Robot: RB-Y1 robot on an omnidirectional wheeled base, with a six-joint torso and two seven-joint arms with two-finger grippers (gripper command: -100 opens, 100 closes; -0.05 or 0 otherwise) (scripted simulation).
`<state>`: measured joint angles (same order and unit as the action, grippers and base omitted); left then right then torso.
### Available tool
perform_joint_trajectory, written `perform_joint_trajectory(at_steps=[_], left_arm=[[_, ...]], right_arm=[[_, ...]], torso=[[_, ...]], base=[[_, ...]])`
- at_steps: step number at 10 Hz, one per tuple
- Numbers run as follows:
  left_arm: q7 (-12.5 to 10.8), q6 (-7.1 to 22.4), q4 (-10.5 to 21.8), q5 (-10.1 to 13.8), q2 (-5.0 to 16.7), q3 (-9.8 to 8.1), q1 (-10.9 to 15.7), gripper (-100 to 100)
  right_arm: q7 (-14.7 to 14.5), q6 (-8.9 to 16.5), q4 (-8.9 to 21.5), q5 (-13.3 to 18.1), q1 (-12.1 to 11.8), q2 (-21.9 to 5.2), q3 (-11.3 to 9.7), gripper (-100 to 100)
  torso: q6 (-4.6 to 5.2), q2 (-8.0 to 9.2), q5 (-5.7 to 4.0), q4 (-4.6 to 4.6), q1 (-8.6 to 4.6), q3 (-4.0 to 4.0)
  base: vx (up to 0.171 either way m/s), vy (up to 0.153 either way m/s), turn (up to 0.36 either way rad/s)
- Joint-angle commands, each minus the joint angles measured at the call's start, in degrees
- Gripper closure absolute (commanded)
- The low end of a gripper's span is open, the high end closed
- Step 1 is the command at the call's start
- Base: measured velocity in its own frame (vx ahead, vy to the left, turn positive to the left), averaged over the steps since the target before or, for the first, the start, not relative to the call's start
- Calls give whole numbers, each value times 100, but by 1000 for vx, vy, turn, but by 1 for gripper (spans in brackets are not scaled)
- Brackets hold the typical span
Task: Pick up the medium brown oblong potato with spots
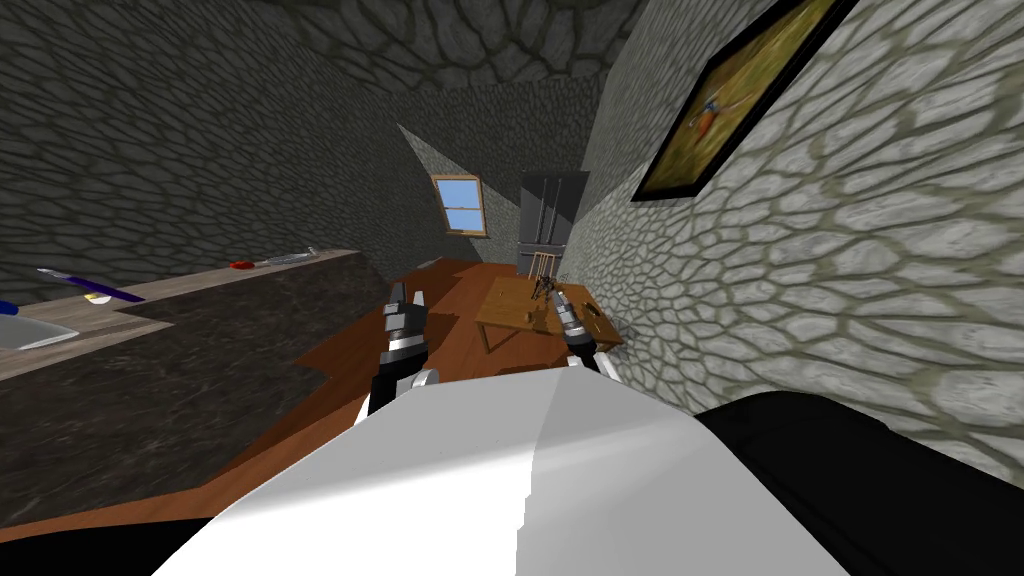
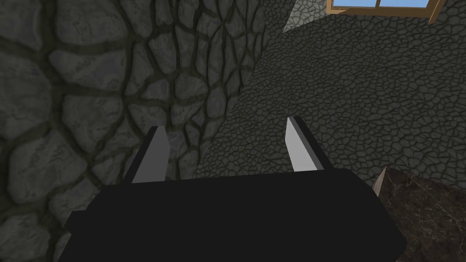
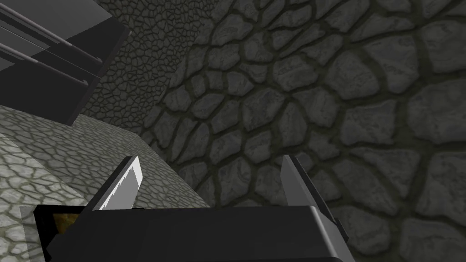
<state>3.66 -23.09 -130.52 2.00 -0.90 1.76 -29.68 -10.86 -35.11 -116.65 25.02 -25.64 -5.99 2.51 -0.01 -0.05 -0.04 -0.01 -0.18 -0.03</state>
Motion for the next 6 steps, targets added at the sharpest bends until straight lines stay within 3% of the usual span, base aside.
perform_joint_trajectory(at_steps=[1, 2, 3, 6], left_arm=[[0, 0, 0, 0, 0, 0, 0, 0], [0, 0, 0, 0, 0, 0, 0, 0], [0, 0, 0, 0, 0, 0, 0, 0], [0, 0, 0, 0, 0, 0, -1, 0]], right_arm=[[-132, -14, 62, 220, 35, -24, 34, -100], [-377, -42, 228, 430, 137, -72, 108, -100], [-377, -42, 228, 547, 137, -72, 108, -100], [-871, -93, 593, 1076, 353, -174, 266, -100]], torso=[[0, 0, 0, 0, 0, 0], [2, 1, 0, 0, 3, 0], [0, 1, 0, 0, -1, 1], [3, -2, -1, 0, -2, -1]], base=[[4, -41, 57], [0, -49, 108], [0, -45, 62], [10, -54, 106]])
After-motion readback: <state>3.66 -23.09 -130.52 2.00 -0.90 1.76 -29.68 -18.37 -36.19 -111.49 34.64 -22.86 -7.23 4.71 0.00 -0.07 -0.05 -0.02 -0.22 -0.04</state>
